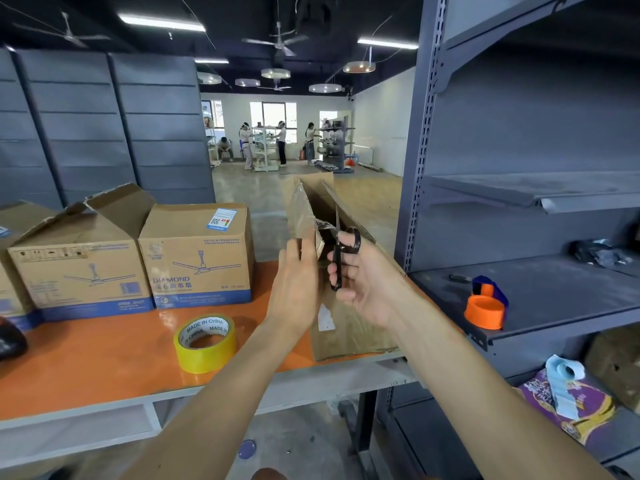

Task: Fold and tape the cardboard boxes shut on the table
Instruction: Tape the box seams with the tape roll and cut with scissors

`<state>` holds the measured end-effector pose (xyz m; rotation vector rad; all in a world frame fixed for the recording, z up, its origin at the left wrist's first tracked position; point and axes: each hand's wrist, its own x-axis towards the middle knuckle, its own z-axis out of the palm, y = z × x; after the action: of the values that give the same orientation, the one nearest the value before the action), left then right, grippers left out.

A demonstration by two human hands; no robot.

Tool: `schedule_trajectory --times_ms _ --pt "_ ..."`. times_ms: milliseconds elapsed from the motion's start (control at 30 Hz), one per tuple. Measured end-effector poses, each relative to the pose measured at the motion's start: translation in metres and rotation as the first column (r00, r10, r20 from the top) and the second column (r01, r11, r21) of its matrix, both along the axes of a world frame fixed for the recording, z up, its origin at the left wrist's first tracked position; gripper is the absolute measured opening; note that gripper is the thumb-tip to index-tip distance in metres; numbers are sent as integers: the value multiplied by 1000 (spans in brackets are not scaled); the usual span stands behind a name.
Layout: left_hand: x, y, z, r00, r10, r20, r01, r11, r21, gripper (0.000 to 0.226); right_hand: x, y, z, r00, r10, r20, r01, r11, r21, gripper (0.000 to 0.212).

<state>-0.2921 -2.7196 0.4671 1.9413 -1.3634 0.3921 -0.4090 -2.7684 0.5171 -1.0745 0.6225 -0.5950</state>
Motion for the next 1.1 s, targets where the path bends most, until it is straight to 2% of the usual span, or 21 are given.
schedule_trajectory --times_ms 233,467,667,733,833,900,967,1033,1100 --pt "-1 -1 -1 1000 -26 -9 26 999 -20 84 7 -3 -3 997 -64 51 68 995 -77 23" --pt "-2 -3 -2 1000 5 26 -5 1000 -4 71 4 0 -13 998 -59 33 63 988 -144 17" --pt "-1 -8 -3 998 44 36 -43 999 -26 84 -23 5 -10 997 70 -35 -73 992 -99 31" --pt "1 -7 -4 1000 26 -1 -26 998 -52 89 -41 6 -14 997 62 -56 -74 967 -244 33" --pt "3 -5 -6 999 38 -16 -39 996 -77 101 -74 5 -19 1000 28 -10 -29 838 -546 28" --pt "1 -4 -6 998 57 38 -53 995 -82 112 -91 -3 -17 998 -51 38 64 780 -622 27" --pt "-2 -4 -3 995 35 99 -25 995 -98 113 -101 -15 -10 991 -122 54 127 743 -657 26" --pt "-4 -8 5 983 18 185 -2 997 -83 102 -106 -27 -4 992 -119 53 124 743 -658 31" --pt "-10 -11 11 970 17 241 -1 998 -66 75 -109 -38 1 994 -82 74 110 769 -629 38"
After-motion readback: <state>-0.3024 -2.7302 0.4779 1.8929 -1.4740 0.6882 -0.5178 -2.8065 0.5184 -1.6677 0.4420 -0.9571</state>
